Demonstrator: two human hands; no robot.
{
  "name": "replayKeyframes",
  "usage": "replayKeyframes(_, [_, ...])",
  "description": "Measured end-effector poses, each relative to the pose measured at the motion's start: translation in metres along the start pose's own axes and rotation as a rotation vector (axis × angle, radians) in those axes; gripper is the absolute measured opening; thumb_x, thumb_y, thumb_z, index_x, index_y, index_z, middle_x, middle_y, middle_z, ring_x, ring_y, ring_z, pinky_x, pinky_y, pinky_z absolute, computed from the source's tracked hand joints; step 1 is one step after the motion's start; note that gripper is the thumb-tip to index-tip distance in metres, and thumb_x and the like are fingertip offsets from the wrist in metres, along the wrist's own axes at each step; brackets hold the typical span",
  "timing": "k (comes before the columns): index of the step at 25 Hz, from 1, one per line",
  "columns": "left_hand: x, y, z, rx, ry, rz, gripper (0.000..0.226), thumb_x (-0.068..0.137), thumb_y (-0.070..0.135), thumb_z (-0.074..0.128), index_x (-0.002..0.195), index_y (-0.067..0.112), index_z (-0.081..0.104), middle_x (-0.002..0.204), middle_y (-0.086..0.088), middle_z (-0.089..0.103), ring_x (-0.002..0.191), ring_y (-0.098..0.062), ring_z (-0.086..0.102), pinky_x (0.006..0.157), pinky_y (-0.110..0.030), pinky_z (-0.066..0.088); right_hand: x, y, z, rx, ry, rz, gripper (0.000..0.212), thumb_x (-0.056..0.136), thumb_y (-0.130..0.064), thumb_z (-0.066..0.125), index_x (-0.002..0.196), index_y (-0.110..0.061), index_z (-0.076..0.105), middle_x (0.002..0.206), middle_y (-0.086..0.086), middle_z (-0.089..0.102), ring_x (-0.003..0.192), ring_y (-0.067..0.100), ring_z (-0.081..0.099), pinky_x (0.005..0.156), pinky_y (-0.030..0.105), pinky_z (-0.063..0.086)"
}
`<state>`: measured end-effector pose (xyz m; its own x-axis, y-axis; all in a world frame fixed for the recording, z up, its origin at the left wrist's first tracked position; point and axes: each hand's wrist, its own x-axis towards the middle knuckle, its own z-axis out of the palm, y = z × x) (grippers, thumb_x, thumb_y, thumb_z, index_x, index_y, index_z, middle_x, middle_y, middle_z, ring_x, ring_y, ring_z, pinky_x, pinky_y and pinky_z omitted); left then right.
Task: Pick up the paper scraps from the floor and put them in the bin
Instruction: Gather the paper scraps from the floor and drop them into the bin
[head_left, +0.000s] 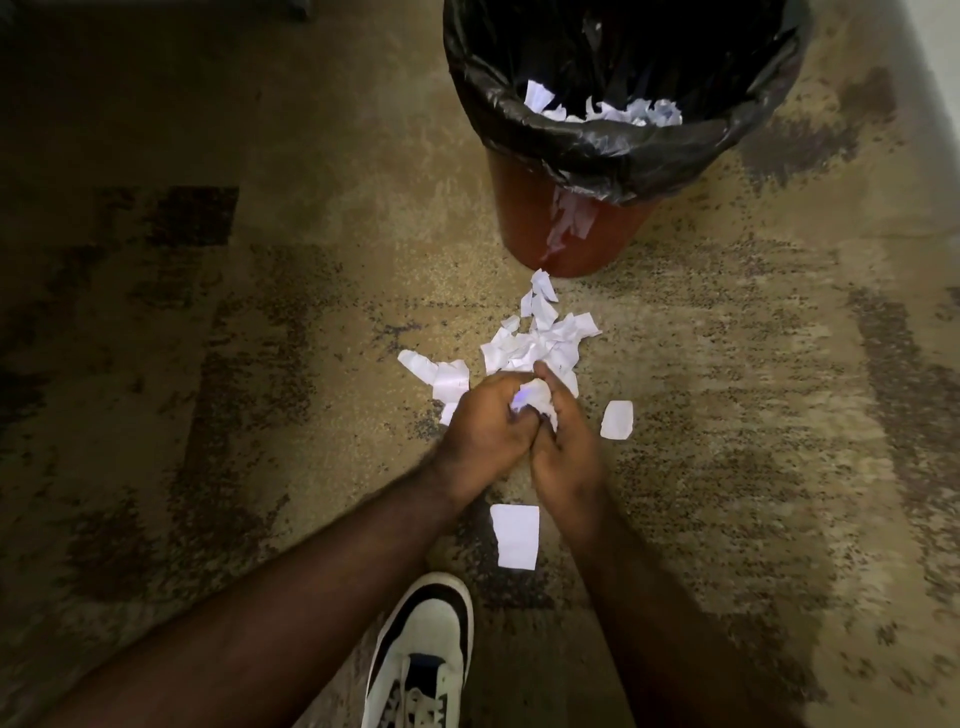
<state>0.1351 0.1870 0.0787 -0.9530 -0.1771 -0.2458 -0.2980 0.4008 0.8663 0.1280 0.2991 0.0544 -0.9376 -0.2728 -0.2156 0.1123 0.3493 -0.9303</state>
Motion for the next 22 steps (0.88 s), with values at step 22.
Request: replayKeyframes(22, [0.162,0.215,-0.105,-0.387,-0.002,-0.122,0.017,0.092,0.017,0.05,0.082,0.008,0.061,0.076,-0.011,0.063,0.062,-0.022,0.061,0.066,-0.027,0.048,0.216,-0.222,-0.094,0.023,0.078,0.017,0.031,0.075,-0.014,0.061,0.104,-0.008,0.067,0.089,0.012,0.07,0.084,0.028,0.068,0.065,0.032,0.05])
